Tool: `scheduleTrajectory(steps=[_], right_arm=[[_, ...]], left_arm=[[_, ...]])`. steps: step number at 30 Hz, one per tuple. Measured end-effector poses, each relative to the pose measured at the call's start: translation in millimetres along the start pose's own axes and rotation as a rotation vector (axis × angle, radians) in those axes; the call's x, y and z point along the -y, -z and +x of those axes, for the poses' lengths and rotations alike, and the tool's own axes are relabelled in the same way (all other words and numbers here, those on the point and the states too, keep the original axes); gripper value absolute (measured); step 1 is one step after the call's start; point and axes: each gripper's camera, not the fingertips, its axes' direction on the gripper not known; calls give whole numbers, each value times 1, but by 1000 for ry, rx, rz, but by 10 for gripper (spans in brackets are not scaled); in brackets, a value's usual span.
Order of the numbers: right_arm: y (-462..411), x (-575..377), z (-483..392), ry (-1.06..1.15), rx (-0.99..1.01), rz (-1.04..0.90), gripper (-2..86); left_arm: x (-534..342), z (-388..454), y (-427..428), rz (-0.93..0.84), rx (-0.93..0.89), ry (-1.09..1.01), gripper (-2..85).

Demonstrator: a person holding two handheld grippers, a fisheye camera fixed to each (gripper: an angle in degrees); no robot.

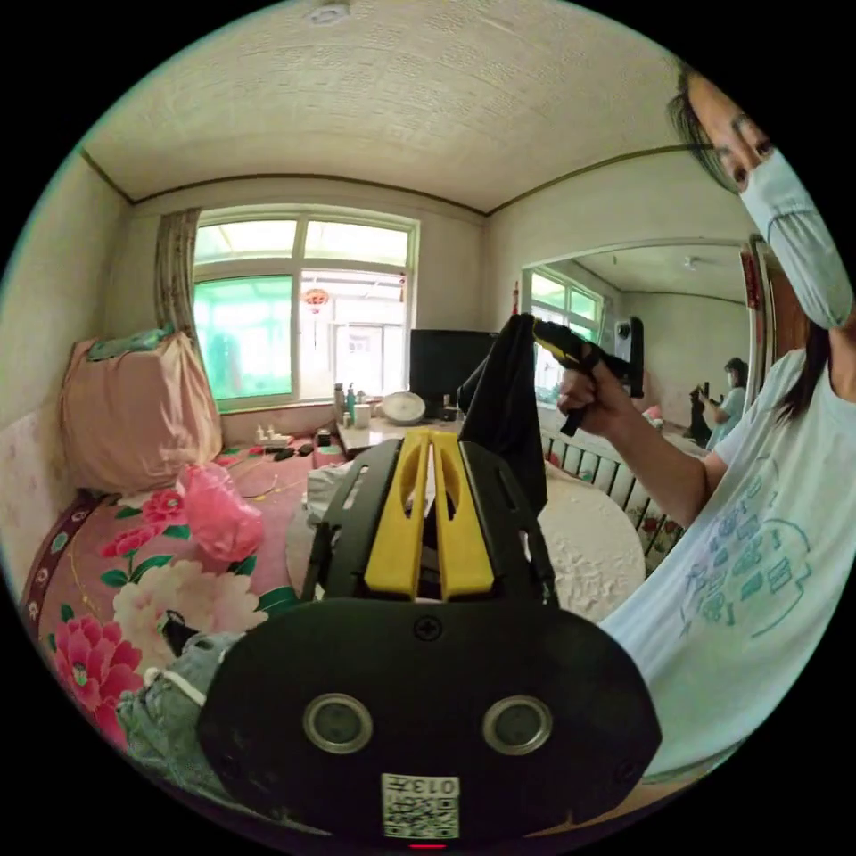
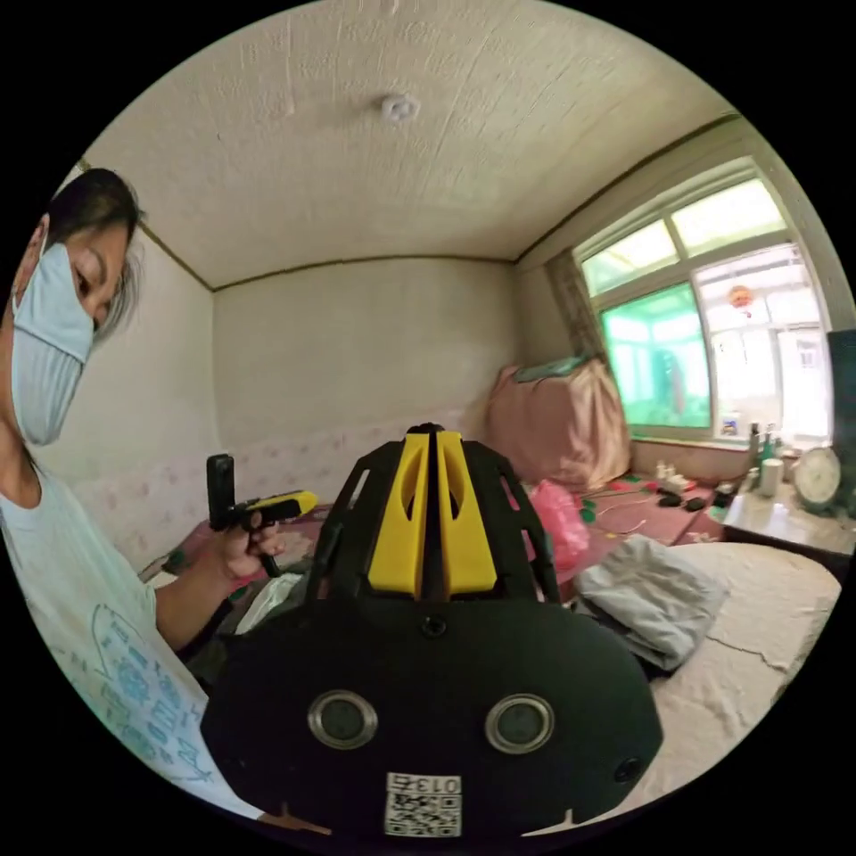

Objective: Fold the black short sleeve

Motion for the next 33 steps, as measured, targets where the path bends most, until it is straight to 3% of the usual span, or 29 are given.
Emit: scheduleTrajectory(steps=[3, 10, 11, 12, 14, 18, 22, 26, 29, 33], right_arm=[[64, 11, 7, 36, -97, 22, 8], [165, 22, 16, 16, -199, 47, 7], [173, 24, 15, 20, -215, 52, 7], [188, 28, 13, 37, -248, 54, 7], [212, 34, 10, 64, -307, 61, 7], [277, 40, 13, 131, -610, 56, 7], [339, 23, 50, 11, -767, 30, 7], [352, 3, 79, -53, -824, 0, 8], [363, -2, 91, -139, -827, 16, 8], [385, -6, 67, -43, -824, 49, 9]], left_arm=[[-3, 36, -77, -55, -126, -68, 189], [-39, 147, -256, -296, -382, -120, 229], [-44, 170, -284, -355, -345, -177, 224], [-49, 188, -308, -409, -312, -209, 97], [-54, 205, -335, -502, -261, -318, 21], [-36, 181, -325, -474, -323, -433, 0], [-7, 123, -294, -375, -331, -383, -5], [51, 80, -279, -352, -481, -314, -2], [93, 93, -255, -383, -673, -430, 2], [121, 119, -213, -355, -655, -626, 5]])
